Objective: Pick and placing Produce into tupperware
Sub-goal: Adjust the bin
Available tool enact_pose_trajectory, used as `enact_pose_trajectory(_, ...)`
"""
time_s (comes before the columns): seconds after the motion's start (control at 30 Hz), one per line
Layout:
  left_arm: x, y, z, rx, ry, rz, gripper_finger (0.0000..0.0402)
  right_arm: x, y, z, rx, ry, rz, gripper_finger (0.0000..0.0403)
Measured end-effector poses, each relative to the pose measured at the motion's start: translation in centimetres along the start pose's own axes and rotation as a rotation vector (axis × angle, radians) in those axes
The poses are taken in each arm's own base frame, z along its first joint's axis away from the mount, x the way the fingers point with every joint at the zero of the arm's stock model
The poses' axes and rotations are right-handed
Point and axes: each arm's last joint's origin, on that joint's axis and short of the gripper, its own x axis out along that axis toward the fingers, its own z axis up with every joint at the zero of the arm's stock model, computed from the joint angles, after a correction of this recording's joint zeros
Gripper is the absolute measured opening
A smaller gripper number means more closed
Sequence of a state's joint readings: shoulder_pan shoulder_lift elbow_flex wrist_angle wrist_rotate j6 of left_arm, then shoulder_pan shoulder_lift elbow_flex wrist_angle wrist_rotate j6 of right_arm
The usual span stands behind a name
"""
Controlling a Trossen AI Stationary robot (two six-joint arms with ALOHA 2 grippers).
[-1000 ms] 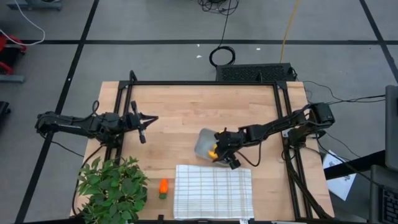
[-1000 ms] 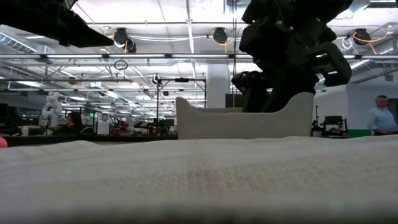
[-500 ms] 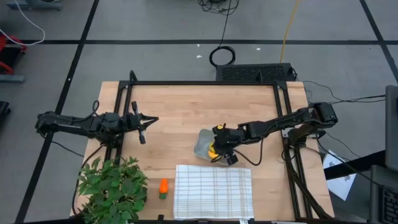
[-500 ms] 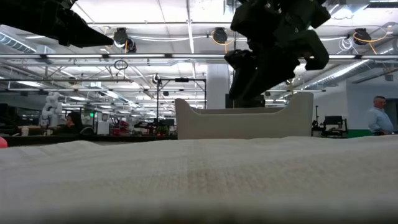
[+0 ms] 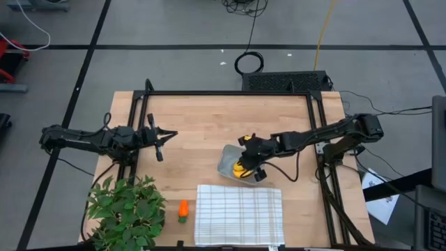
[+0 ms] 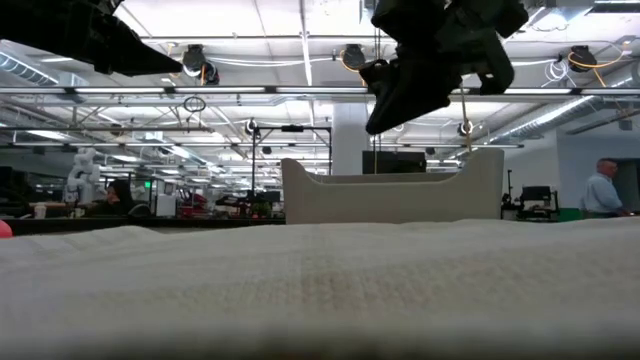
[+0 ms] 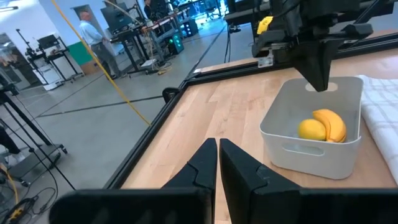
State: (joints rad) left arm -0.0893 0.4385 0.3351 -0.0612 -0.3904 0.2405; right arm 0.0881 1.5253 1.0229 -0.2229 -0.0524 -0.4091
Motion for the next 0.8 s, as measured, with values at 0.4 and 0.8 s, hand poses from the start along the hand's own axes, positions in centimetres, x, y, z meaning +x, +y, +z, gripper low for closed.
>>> enact_pose_trajectory(0.4, 0.0, 0.0, -0.2, 0.007, 0.02, -0.005, 0.0024, -0.4, -4.9, -1.5, 0.156, 0.007, -0.256, 0.0)
enact_pose_trajectory(0.8, 0.0, 0.0, -0.2, 0.023, 0.024, -0.003, 0.0024, 0.5, -9.7, -5.2, 0.284, -0.034, -0.163, 0.0)
